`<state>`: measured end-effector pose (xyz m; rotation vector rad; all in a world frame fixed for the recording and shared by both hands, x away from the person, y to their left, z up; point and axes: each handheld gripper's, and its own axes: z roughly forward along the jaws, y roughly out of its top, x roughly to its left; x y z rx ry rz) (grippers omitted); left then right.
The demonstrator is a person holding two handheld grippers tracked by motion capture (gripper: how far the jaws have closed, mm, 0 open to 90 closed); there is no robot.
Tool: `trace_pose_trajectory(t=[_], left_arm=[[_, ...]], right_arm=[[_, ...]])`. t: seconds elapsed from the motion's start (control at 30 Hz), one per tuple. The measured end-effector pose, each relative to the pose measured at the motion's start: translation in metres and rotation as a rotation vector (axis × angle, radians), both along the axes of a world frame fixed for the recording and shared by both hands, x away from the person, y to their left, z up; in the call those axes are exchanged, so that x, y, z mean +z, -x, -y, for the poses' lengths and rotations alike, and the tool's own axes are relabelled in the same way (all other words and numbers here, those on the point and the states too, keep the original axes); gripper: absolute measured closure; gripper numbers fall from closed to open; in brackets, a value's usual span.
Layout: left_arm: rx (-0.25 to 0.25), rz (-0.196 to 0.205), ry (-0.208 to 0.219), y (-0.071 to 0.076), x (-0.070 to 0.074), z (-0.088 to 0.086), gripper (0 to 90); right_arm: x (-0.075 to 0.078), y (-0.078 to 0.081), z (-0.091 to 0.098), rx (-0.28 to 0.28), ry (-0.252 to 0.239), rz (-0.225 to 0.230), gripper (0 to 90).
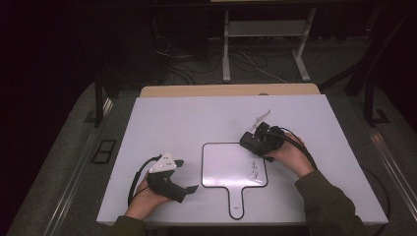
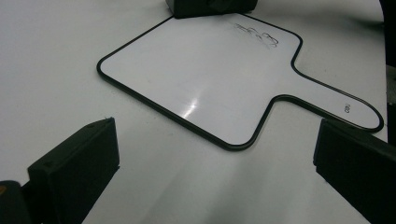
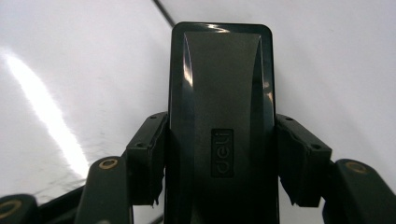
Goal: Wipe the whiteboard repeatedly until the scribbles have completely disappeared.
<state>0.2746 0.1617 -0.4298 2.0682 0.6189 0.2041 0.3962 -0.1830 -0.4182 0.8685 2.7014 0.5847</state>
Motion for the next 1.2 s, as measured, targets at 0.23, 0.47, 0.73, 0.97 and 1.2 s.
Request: trace_pose_trajectory(t=[0.23, 0.47, 0.73, 0.97, 1.2], left_arm=[[0.003, -0.002, 0.002, 0.0, 0.0, 0.0, 0.0], [0.003, -0.002, 0.004, 0.0, 0.0, 0.0, 0.0], [0.003, -0.002, 0.003, 0.0, 0.0, 0.0, 0.0], [0.002, -0.002, 0.003, 0.001, 0.0, 0.0, 0.0], [0.001, -0.001, 0.002, 0.0, 0.0, 0.0, 0.0]], right_arm=[[0.0, -0.006, 0.008, -0.046, -0.001, 0.007, 38.5], [0.0, 0.0, 0.003, -0.004, 0.003, -0.009, 38.5], [0.0, -0.005, 0.009, -0.053, 0.008, 0.005, 38.5], [0.0, -0.004, 0.008, -0.039, 0.01, 0.0, 38.5], [0.0, -0.004, 0.01, -0.048, 0.012, -0.003, 38.5]])
